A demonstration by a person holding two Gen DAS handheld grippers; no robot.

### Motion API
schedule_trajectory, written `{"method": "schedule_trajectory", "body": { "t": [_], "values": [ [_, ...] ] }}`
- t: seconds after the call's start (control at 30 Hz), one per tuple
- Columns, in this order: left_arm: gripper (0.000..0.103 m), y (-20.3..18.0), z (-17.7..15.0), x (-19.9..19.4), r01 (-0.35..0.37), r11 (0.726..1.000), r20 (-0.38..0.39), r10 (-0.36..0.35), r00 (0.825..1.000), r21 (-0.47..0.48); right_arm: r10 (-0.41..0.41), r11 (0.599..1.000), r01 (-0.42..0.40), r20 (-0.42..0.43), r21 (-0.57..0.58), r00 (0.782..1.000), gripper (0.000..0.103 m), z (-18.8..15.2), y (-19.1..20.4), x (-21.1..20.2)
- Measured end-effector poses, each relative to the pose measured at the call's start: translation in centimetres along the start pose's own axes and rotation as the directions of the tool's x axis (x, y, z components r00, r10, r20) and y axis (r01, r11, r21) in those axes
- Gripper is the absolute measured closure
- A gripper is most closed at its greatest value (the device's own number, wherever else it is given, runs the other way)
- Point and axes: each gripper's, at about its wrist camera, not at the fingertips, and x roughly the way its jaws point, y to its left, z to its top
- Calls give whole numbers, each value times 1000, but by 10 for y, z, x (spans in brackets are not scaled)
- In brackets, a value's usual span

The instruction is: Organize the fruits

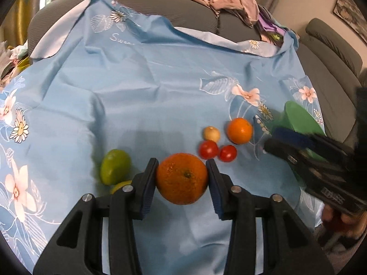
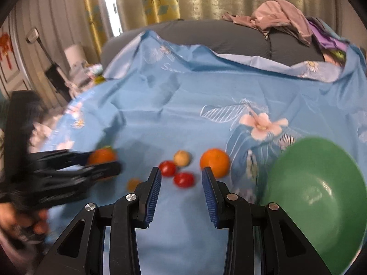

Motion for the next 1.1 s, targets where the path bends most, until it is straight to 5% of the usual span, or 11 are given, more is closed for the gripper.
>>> {"method": "schedule_trajectory", "body": {
  "t": [0.27, 0.33, 0.5, 0.73, 1.1],
  "values": [
    [61, 11, -2, 0, 23, 1000, 1, -23, 1000, -8, -170, 985, 165, -117, -54, 978, 66, 20, -9, 57],
    [61, 11, -1, 2, 32, 999, -2, -32, 999, -7, -189, 981, 182, -126, -69, 974, 54, 19, -9, 63],
    [61, 10, 0, 4, 48, 999, -7, -48, 999, -1, -260, 963, 244, -153, -114, 953, 51, 22, -12, 78],
    [61, 8, 0, 4, 51, 999, -15, -51, 999, 10, -265, 960, 237, -214, -146, 940, 54, 20, -12, 98],
    [61, 2, 0, 0, 43, 999, -8, -43, 999, 30, -136, 990, 129, -141, -55, 981, 58, 18, -9, 66]
  ]
}}
